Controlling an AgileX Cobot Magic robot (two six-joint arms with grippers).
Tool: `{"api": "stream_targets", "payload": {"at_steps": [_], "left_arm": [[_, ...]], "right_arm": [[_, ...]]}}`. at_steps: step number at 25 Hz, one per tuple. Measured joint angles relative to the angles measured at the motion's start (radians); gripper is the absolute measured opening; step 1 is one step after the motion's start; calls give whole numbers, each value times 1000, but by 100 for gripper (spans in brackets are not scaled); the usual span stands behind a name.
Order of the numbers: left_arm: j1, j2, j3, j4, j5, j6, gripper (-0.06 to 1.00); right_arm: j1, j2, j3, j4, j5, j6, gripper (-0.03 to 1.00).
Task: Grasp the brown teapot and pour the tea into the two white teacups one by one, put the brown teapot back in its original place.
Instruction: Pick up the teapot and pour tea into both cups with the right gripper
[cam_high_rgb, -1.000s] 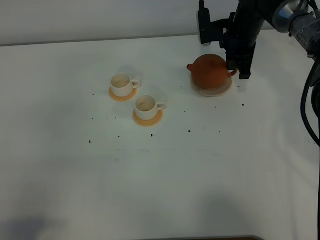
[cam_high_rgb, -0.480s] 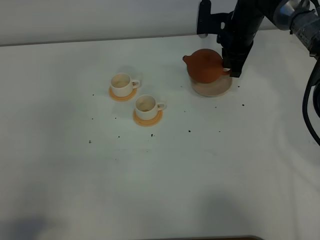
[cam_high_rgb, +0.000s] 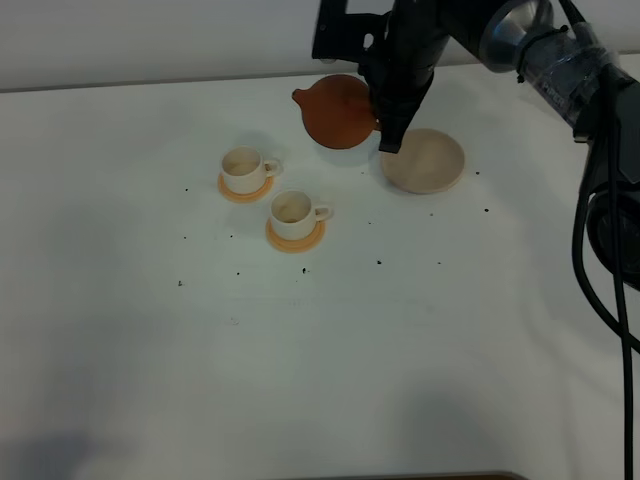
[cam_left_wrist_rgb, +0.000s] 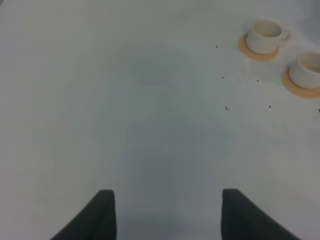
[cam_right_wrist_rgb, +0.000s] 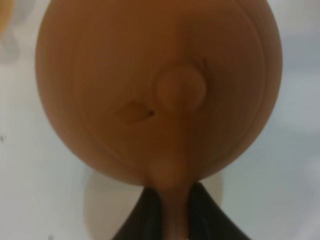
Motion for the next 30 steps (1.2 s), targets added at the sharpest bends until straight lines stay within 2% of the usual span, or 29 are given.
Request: {"api": "stream_targets", "payload": {"at_steps": [12, 21, 30], "left_arm": [[0, 0, 0, 0, 0, 0, 47], [0, 0, 0, 1, 0, 0, 47], [0, 0, 0, 1, 0, 0, 47]], "right_arm": [[110, 59, 0, -184, -112, 93, 9], [159, 95, 0, -286, -139, 100, 9], [169, 119, 0, -415, -143, 124, 9]]}}
